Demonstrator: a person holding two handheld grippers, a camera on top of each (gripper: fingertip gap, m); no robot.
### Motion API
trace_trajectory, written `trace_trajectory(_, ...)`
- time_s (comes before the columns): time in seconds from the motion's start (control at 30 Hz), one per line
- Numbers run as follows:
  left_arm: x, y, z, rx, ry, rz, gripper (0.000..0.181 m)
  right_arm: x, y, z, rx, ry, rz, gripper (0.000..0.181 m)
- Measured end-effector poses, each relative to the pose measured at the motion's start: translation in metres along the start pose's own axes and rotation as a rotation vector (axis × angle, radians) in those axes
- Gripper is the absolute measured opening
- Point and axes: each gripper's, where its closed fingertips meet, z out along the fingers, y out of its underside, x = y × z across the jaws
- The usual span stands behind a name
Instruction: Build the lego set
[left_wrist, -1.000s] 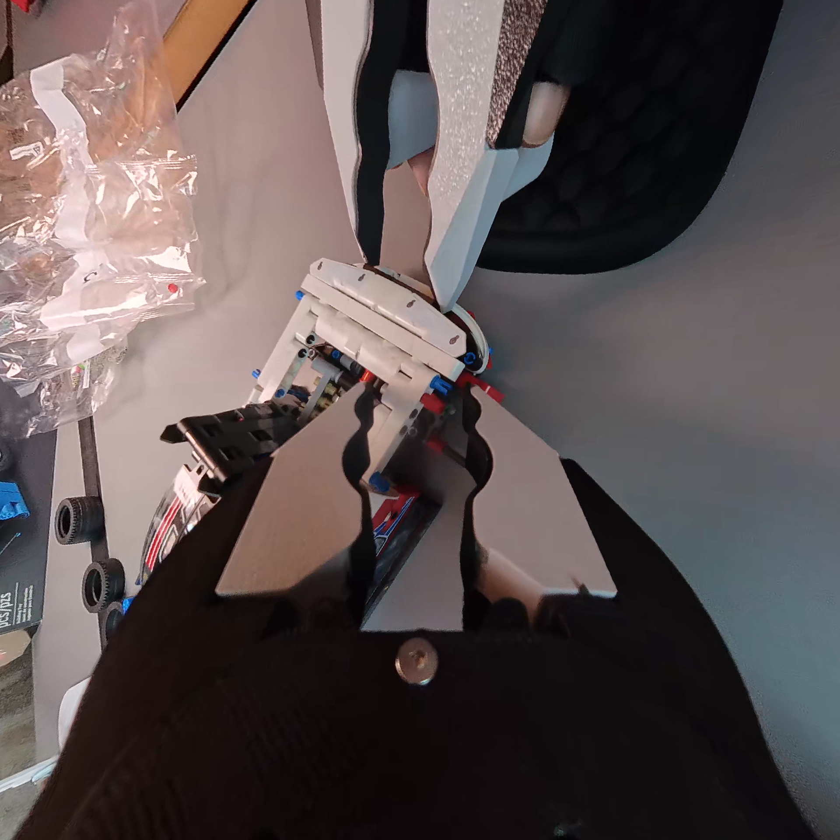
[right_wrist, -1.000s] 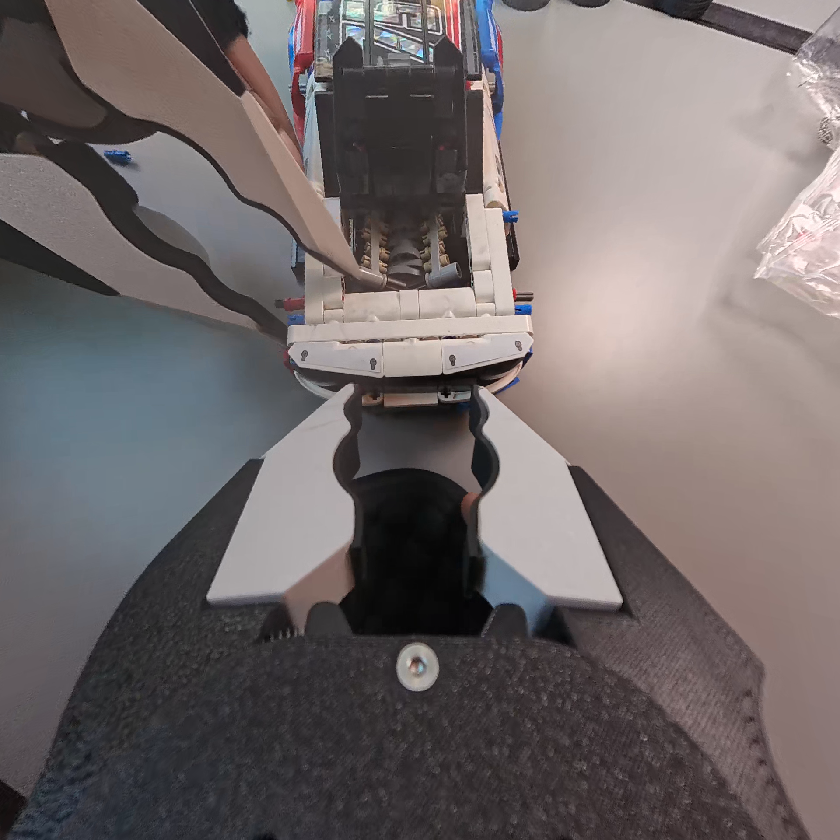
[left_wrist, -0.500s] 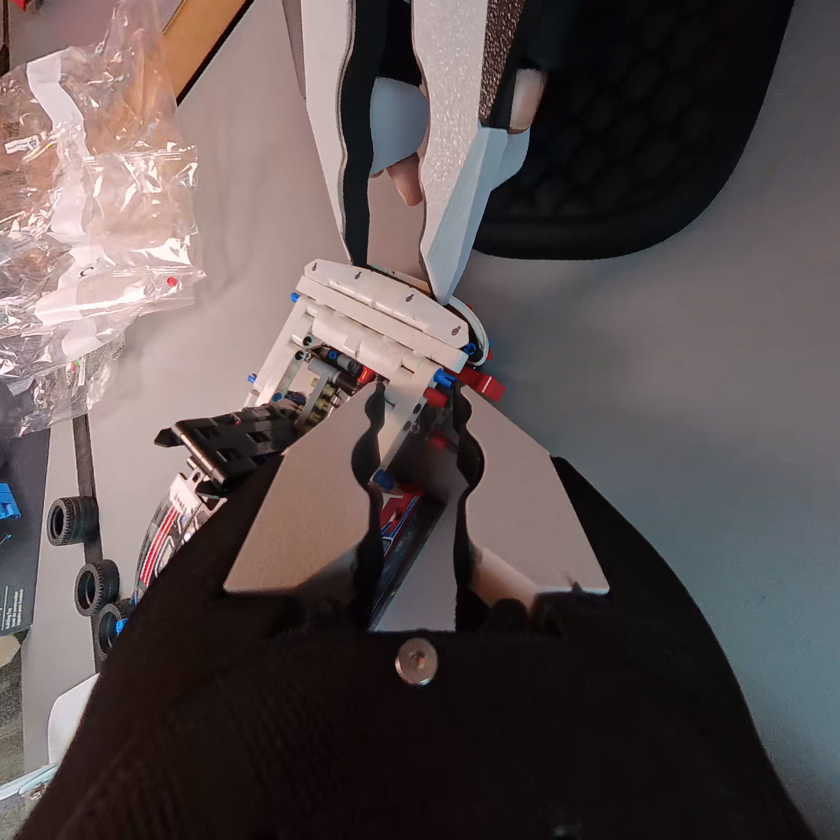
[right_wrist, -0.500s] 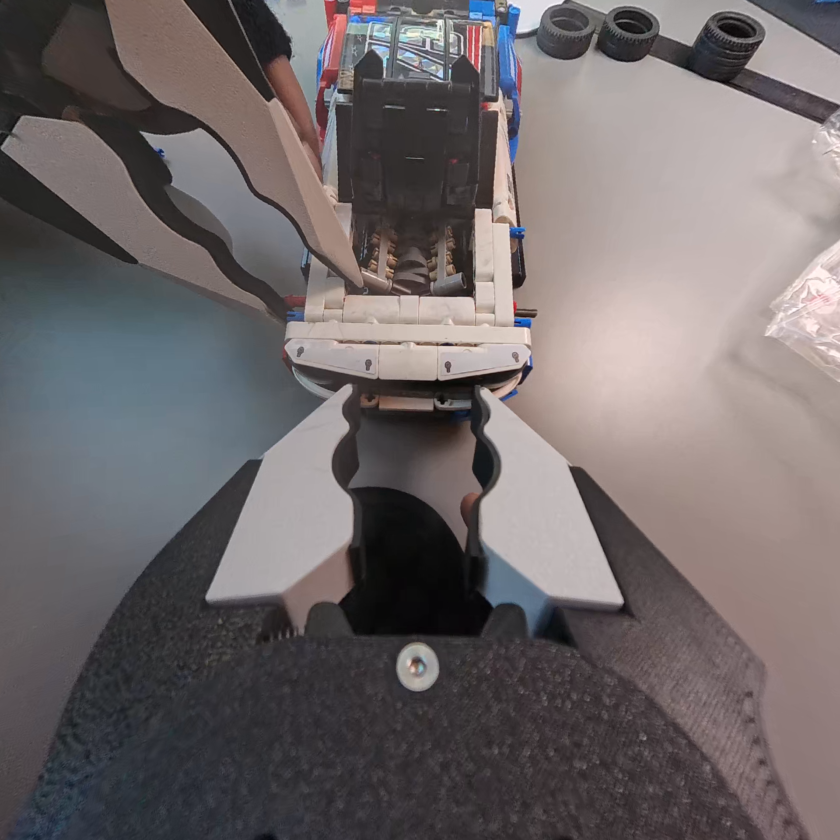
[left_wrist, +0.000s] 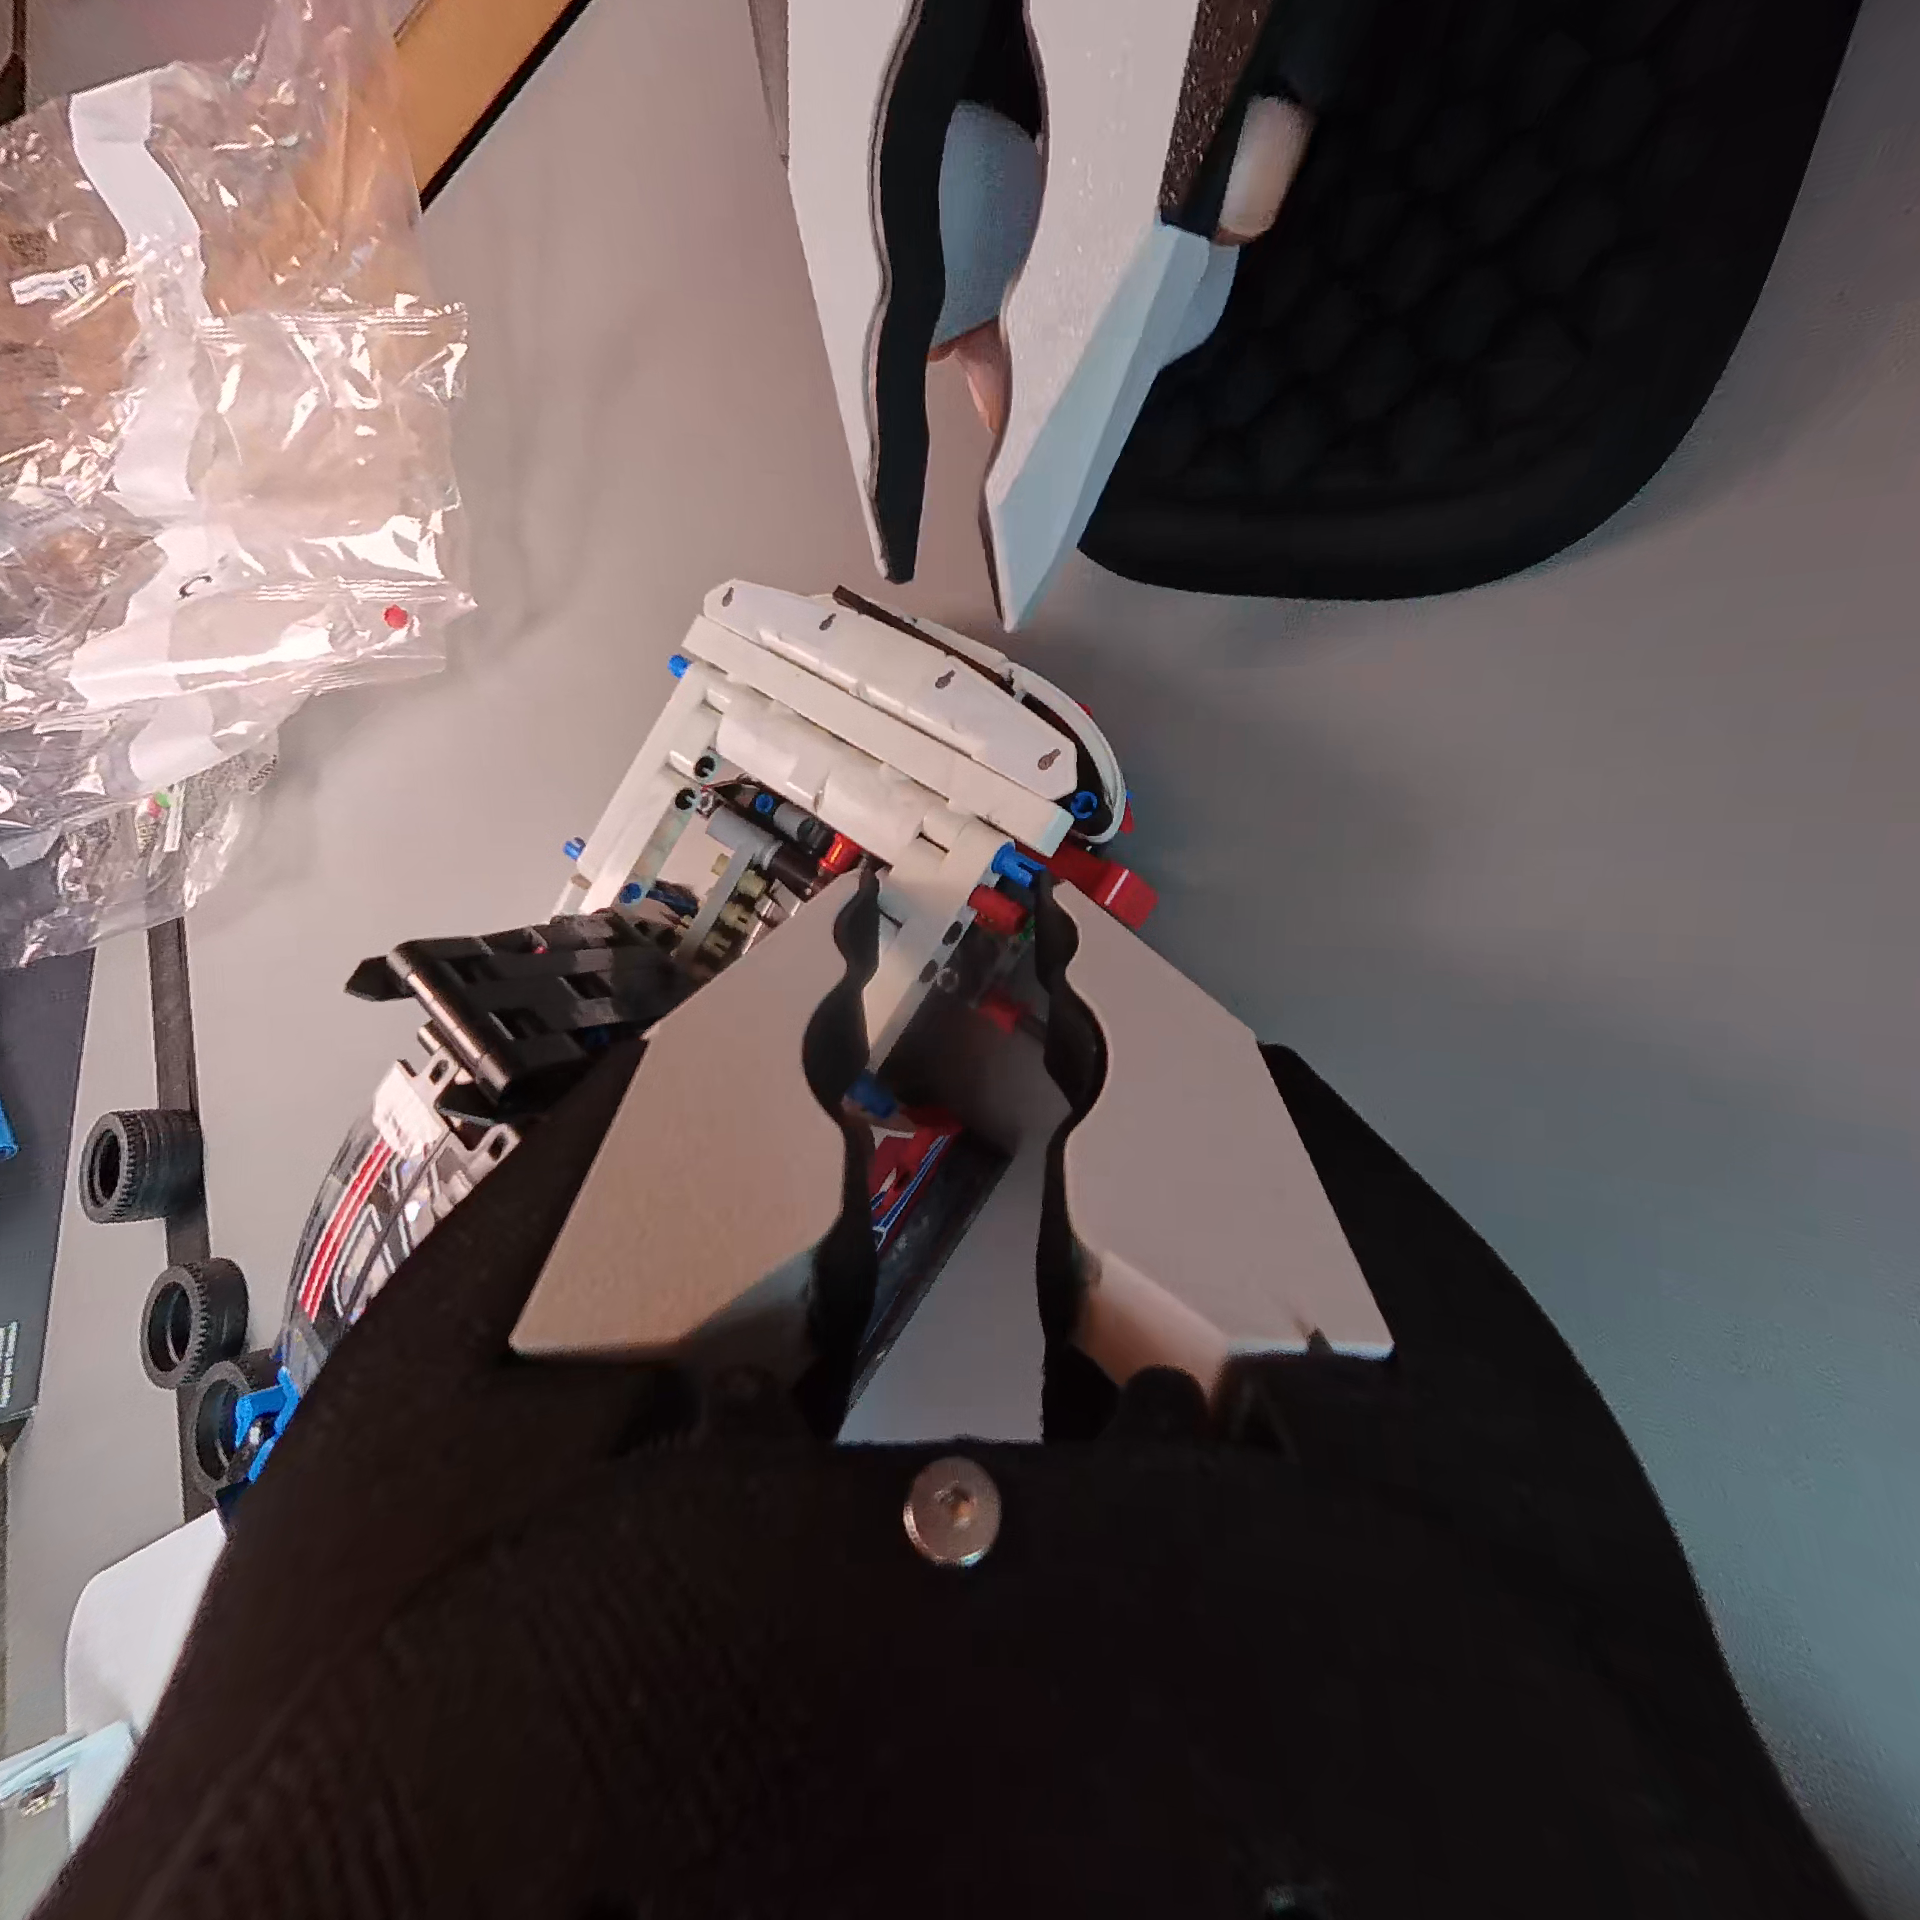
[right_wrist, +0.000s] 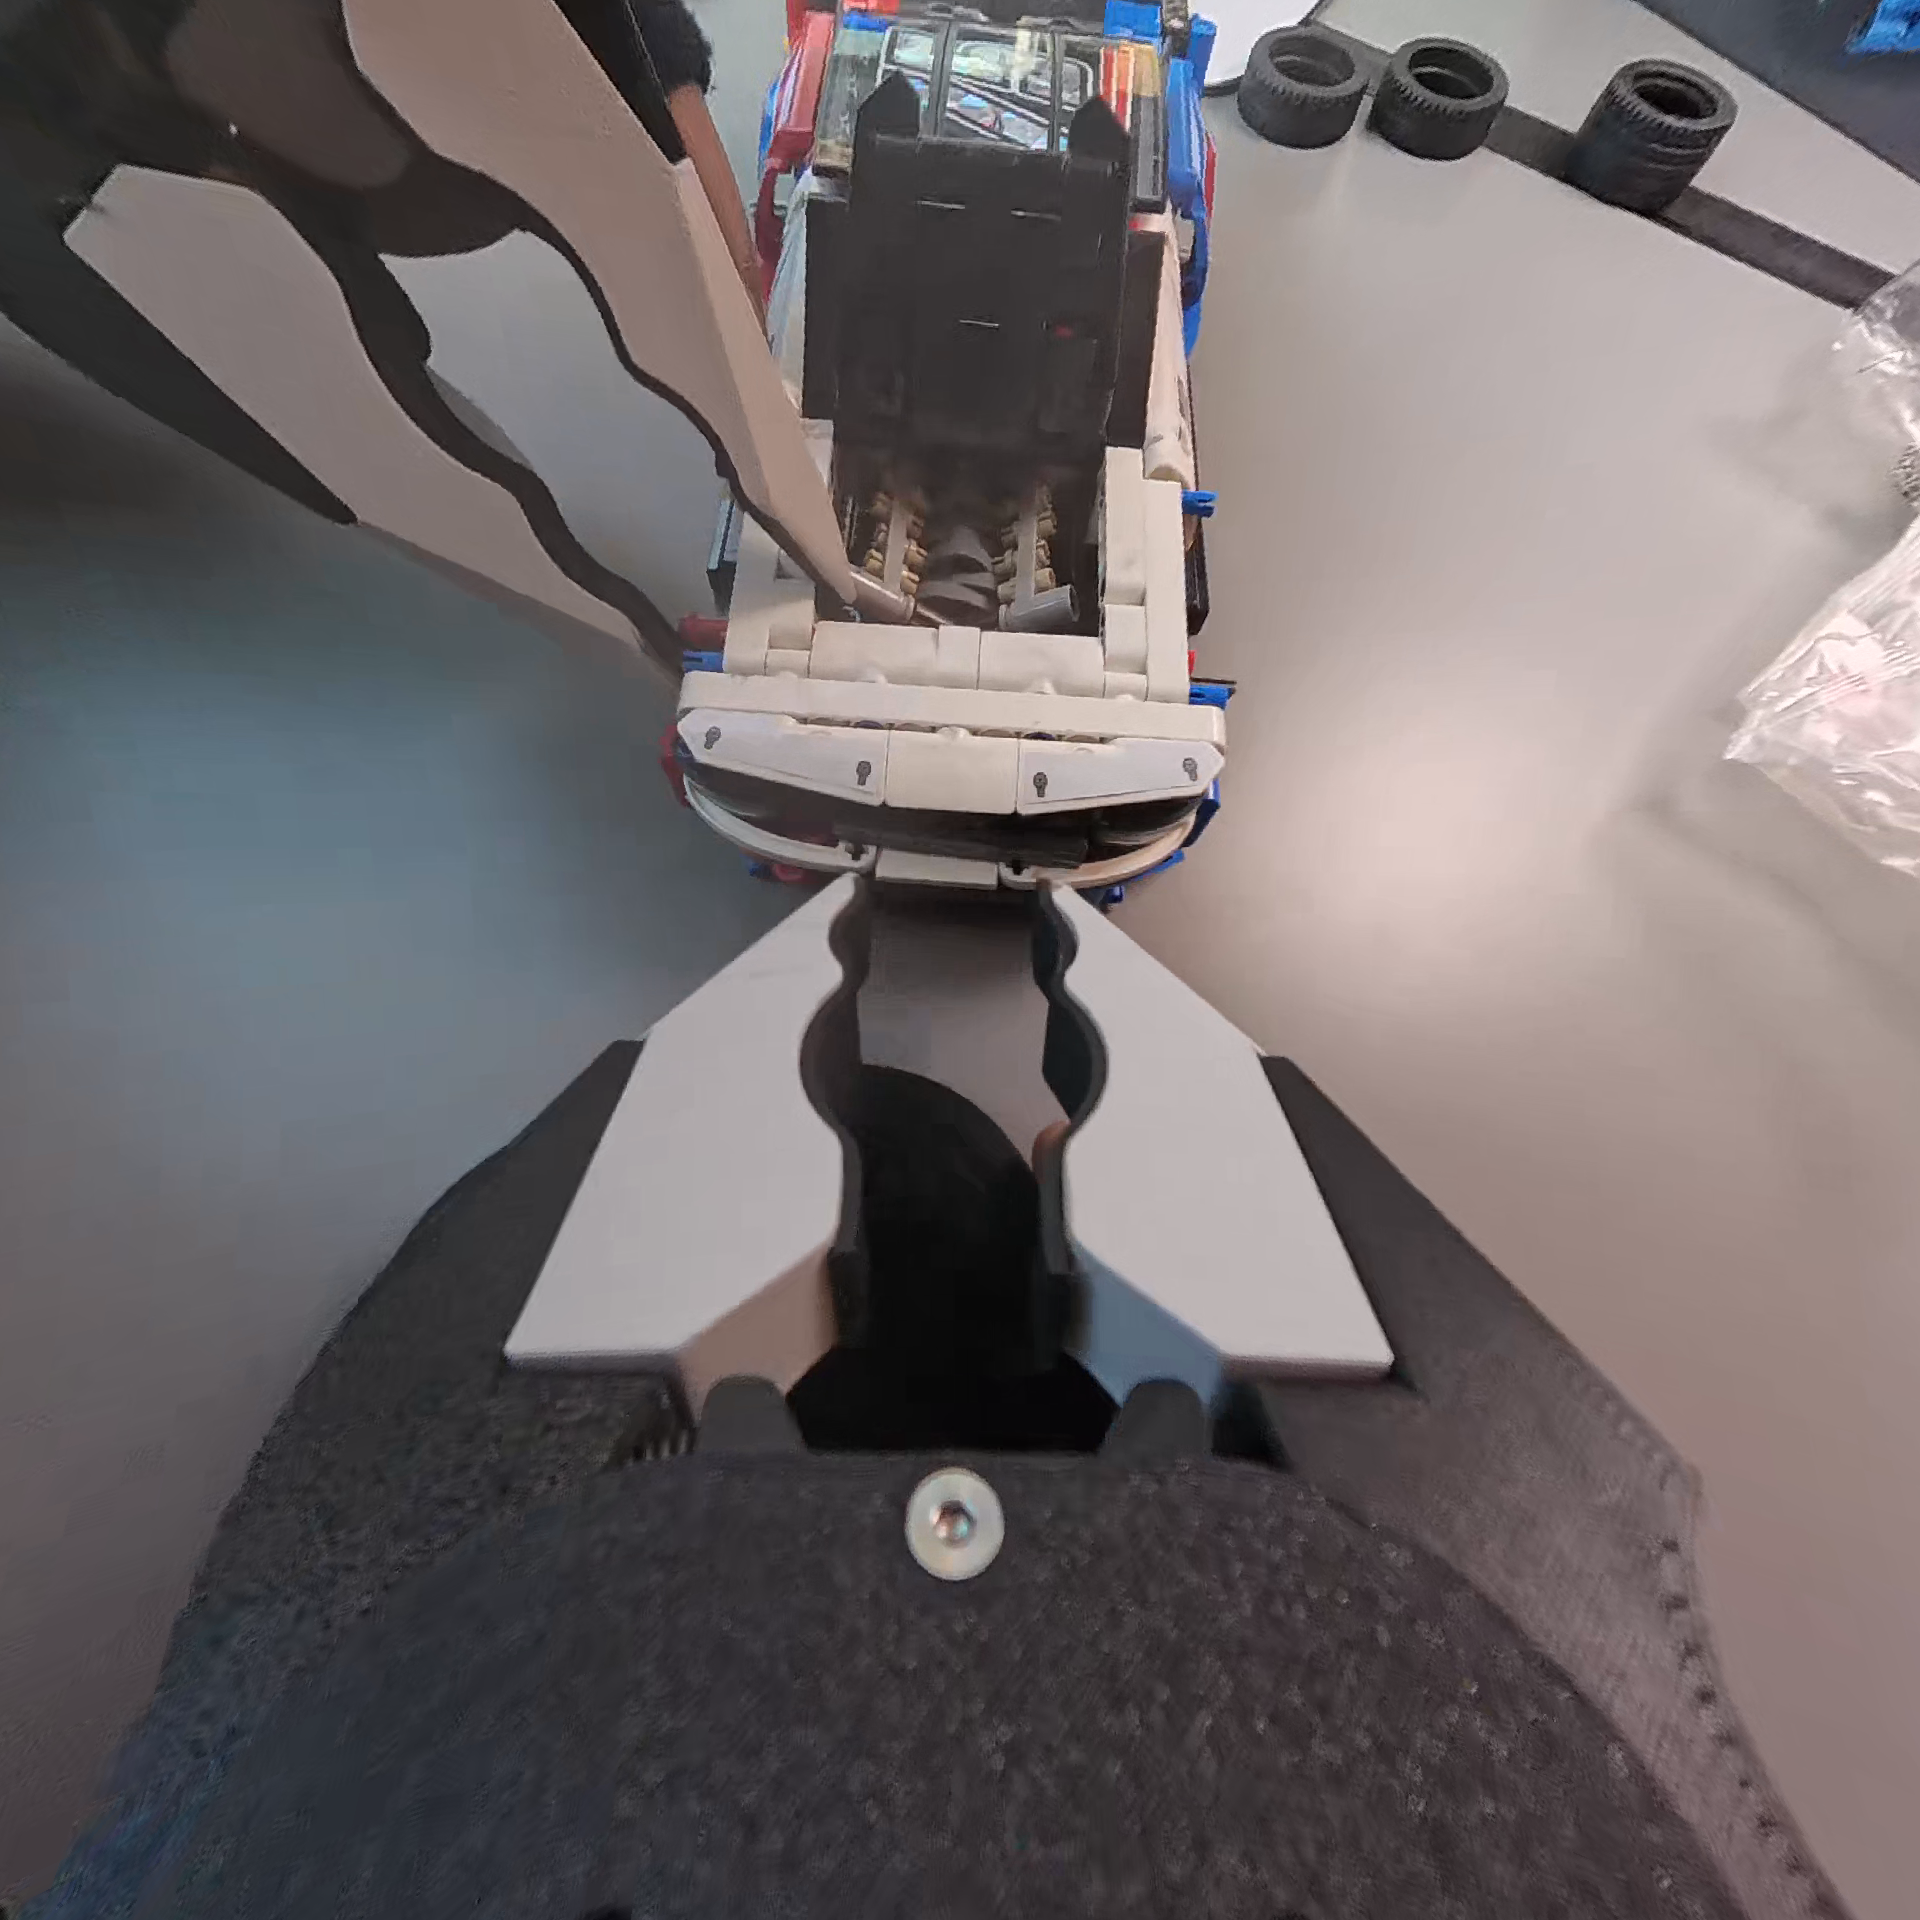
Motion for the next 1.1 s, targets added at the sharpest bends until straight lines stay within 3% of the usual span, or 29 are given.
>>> trace_trajectory(0.03, 0.0, 0.0, 0.0, -0.001, -0.001, 0.001, 0.028, 0.002, -0.001, 0.001, 0.002, 0.0, 0.024, 0.041)
trace_trajectory(0.17, 0.0, 0.0, 0.0, 0.002, -0.005, 0.0, 0.028, 0.0, -0.005, 0.006, -0.001, -0.014, 0.045, 0.053)
trace_trajectory(0.5, -0.001, 0.001, 0.0, 0.004, -0.009, -0.005, 0.028, 0.003, -0.007, 0.01, -0.003, -0.035, 0.032, 0.045)
trace_trajectory(0.6, 0.0, 0.004, -0.003, -0.003, -0.003, -0.003, 0.028, 0.016, -0.006, 0.003, 0.012, 0.033, 0.006, 0.033)
trace_trajectory(0.67, 0.0, 0.004, -0.003, 0.014, -0.002, -0.02, 0.029, 0.007, -0.004, 0.003, -0.006, -0.016, 0.009, 0.025)
trace_trajectory(0.7, -0.001, 0.003, -0.002, 0.014, -0.006, -0.017, 0.029, 0.003, -0.003, 0.005, -0.021, -0.022, -0.002, 0.04)
trace_trajectory(0.73, -0.001, 0.003, -0.001, 0.008, -0.006, -0.015, 0.029, 0.001, -0.003, 0.007, -0.02, -0.023, -0.001, 0.043)
trace_trajectory(1.1, -0.001, 0.002, -0.001, 0.001, -0.015, -0.012, 0.029, 0.003, -0.008, 0.012, -0.018, 0.001, 0.058, 0.047)
